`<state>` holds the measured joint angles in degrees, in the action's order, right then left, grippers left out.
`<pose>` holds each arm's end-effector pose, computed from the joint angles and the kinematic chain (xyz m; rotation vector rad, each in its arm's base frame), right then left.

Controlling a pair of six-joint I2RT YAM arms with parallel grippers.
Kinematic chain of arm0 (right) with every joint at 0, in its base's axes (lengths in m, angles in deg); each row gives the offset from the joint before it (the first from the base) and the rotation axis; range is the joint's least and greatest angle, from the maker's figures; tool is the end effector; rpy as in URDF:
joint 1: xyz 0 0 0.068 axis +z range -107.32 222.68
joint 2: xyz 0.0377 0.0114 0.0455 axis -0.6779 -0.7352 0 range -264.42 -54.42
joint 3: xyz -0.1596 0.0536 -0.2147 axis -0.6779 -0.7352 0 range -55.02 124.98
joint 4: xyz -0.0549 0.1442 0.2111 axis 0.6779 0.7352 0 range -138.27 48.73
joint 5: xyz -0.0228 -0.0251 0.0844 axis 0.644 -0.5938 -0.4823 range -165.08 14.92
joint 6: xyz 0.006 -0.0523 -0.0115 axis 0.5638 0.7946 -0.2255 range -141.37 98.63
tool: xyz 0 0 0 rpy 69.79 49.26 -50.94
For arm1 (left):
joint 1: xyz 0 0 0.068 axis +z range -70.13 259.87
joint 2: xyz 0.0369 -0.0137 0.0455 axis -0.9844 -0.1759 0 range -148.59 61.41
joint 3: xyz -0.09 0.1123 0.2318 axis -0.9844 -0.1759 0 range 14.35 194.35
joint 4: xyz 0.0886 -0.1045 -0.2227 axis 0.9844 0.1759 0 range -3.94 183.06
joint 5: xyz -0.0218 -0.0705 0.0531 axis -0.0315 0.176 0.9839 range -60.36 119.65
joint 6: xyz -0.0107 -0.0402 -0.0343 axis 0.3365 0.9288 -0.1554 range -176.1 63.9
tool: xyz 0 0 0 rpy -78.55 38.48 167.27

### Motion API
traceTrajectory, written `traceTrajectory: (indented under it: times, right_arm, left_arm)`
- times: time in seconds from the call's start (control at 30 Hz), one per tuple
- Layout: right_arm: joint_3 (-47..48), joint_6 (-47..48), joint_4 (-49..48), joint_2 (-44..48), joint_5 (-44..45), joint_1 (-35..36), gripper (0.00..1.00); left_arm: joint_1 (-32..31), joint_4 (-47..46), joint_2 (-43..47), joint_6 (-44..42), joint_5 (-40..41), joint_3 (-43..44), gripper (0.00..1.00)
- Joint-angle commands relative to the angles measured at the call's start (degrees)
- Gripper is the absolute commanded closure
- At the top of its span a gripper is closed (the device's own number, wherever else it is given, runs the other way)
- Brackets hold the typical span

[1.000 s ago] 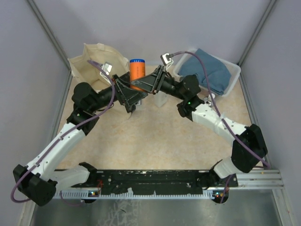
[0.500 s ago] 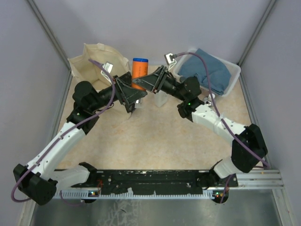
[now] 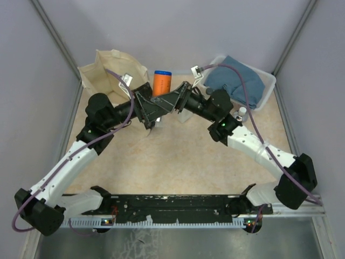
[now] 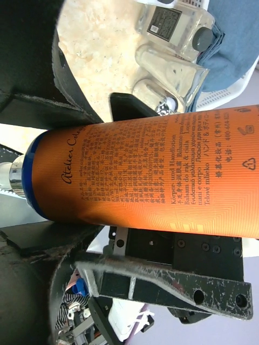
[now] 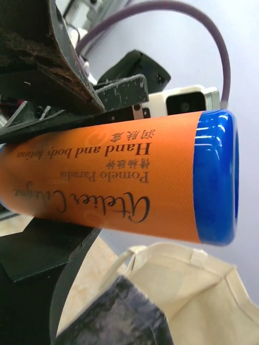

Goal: Take the personal care products out of the canvas bag
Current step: Place the care product at the center of the board.

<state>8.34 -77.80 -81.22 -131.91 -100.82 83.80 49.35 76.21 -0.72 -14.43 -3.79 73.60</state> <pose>0.2275 0.2192 0.4039 -0.2600 1.4667 1.7047 0.2030 -0.1424 0.4071 0.3747 1.6015 -1.4145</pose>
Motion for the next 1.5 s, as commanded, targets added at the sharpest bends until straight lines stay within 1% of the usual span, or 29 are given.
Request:
traceTrajectory:
  times: [0.0,0.2,0.33,0.43,0.5,0.53,0.67,0.73,0.8,0.87,0.93,0.97,1.07,1.1,1.17,1.2,1.3,1.33,1.4,1.47]
  right_arm:
    - [-0.9,9.6,9.0,4.5,8.5,0.3,0.21]
    - [-3.2,13.5,13.7,6.2,14.2,-0.6,0.20]
    - [-3.8,21.4,19.6,10.5,21.9,-1.1,0.18]
    - [-4.0,30.7,25.4,15.0,28.9,-1.1,0.14]
    - [-4.3,37.6,28.2,18.0,32.9,-1.1,0.11]
    - [-4.3,43.1,29.6,19.3,34.5,-1.1,0.10]
    - [-6.3,59.4,32.3,23.4,38.0,-1.1,0.07]
    - [-10.0,67.7,30.2,26.1,36.9,-1.1,0.05]
    - [-17.6,76.6,24.7,29.9,34.5,-0.4,0.04]
    - [-23.8,82.7,17.3,33.5,33.2,0.6,0.04]
    - [-27.4,87.6,11.6,35.4,30.6,1.2,0.04]
    - [-28.3,90.5,8.9,35.6,30.8,1.4,0.04]
    - [-27.7,98.2,11.2,33.2,35.6,3.1,0.04]
    - [-29.0,101.4,9.0,33.0,37.1,5.4,0.04]
    - [-31.6,108.0,5.0,33.0,38.2,9.1,0.04]
    - [-32.4,109.4,3.0,32.7,38.9,10.7,0.04]
    - [-32.7,112.2,1.6,31.4,38.8,14.5,0.04]
    - [-32.6,113.3,1.2,30.6,38.5,16.2,0.04]
    - [-32.5,116.7,0.3,28.1,37.9,19.5,0.04]
    - [-31.8,117.9,-1.9,23.7,37.7,22.4,0.04]
  left_arm:
    - [-0.3,-3.9,2.9,-1.5,1.0,2.6,1.00]
    - [-0.6,-3.1,3.5,-1.4,1.0,2.6,1.00]
    - [-0.6,-0.3,3.9,-1.5,2.1,3.7,1.00]
    - [-0.7,3.4,3.6,-1.4,3.1,6.2,1.00]
    - [-0.6,8.0,2.5,-0.8,3.4,9.1,1.00]
    - [-0.6,10.6,1.8,-0.2,3.4,10.9,1.00]
    - [-0.5,26.2,-2.1,1.5,3.5,20.1,1.00]
    - [-0.5,34.8,-4.4,1.9,3.2,26.6,1.00]
    - [-0.1,42.9,-6.8,2.4,2.3,32.6,1.00]
    - [0.4,48.5,-8.3,4.0,0.4,36.0,1.00]
    - [2.0,52.0,-8.5,5.8,-3.1,36.4,1.00]
    - [3.2,52.9,-8.1,7.0,-5.3,35.4,1.00]
    - [9.4,52.3,-6.2,11.6,-14.5,29.6,1.00]
    - [12.2,50.4,-5.1,14.1,-18.0,25.6,1.00]
    - [14.5,45.0,-3.2,19.8,-23.3,19.5,1.00]
    - [14.7,44.1,-2.9,21.2,-24.3,17.8,1.00]
    - [14.7,43.7,-3.4,22.4,-26.1,16.1,1.00]
    - [14.7,42.0,-3.4,23.7,-27.1,15.2,1.00]
    - [14.7,39.2,-3.0,26.3,-28.0,13.5,1.00]
    - [14.7,36.3,-2.7,28.8,-28.3,12.4,1.00]
